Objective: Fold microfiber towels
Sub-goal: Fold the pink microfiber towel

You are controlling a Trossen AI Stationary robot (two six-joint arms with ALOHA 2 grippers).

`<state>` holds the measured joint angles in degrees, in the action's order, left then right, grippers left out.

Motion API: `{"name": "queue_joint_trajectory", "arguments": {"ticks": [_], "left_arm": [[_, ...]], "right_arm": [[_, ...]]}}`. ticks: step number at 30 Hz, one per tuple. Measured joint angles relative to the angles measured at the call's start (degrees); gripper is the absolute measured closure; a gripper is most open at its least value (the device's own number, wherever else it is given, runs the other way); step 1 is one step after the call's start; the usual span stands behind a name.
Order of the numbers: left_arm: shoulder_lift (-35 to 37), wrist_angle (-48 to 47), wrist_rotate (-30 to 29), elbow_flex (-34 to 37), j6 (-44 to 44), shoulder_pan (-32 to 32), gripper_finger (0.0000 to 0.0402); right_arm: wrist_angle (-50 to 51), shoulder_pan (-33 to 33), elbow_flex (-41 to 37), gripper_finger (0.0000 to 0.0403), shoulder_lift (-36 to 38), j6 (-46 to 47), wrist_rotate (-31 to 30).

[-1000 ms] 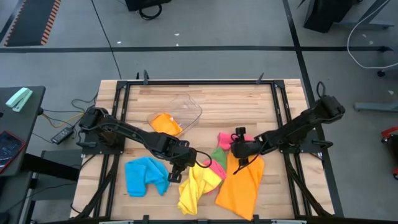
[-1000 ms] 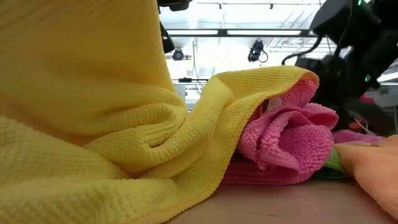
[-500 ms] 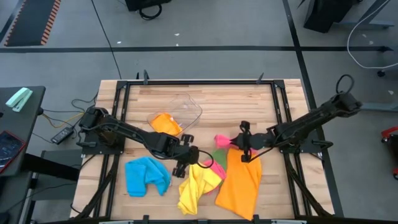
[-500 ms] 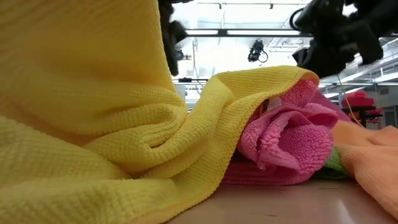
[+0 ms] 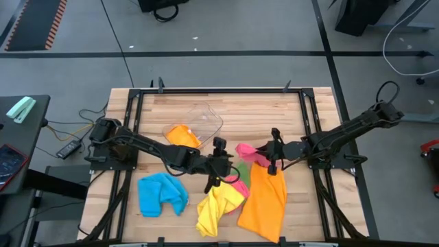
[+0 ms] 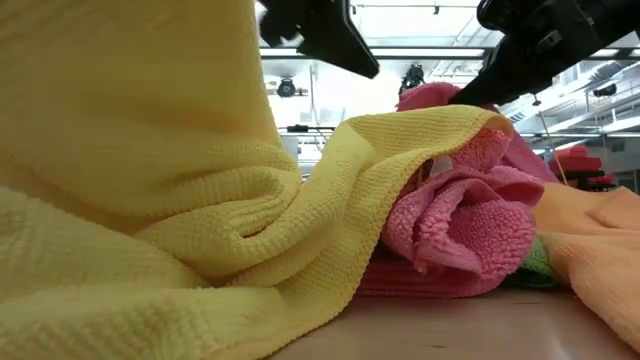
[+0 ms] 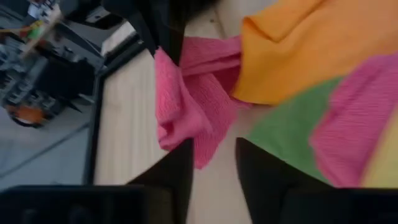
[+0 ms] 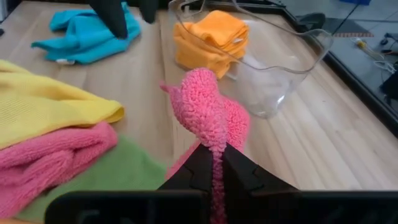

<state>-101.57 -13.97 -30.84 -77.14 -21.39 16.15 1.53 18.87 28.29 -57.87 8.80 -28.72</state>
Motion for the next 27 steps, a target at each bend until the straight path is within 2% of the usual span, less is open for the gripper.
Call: {"name": "queue_joint_trajectory", "arguments": {"ticks": [6, 11, 17, 20, 27], "left_arm": [[-1.81, 5.23, -0.23, -0.07, -3.34, -2.74, 0.0183], [-3.31, 5.80, 0.64, -0.04, -3.95, -4.27, 0.0147], [-5.20, 9.24, 0.61, -0.02, -7.41, -4.24, 0.0139], [-5.47, 10.14, -1.40, 0.09, -8.92, -4.20, 0.0138], [-5.40, 13.11, -1.98, 0.00, -9.71, -4.75, 0.0148]], "right_arm": [[-1.09, 0.00, 0.00, 0.0378, -0.02, 0.12, -0.20], [-3.96, 0.00, 0.04, 0.0378, -0.13, 0.24, -0.21], [-4.47, 0.00, 0.04, 0.0378, -0.32, 0.84, -1.29], [-4.74, 0.00, 0.06, 0.0378, -0.74, 0.92, -1.30], [-5.02, 0.00, 0.04, 0.0378, -1.67, 0.48, -1.14]]}}
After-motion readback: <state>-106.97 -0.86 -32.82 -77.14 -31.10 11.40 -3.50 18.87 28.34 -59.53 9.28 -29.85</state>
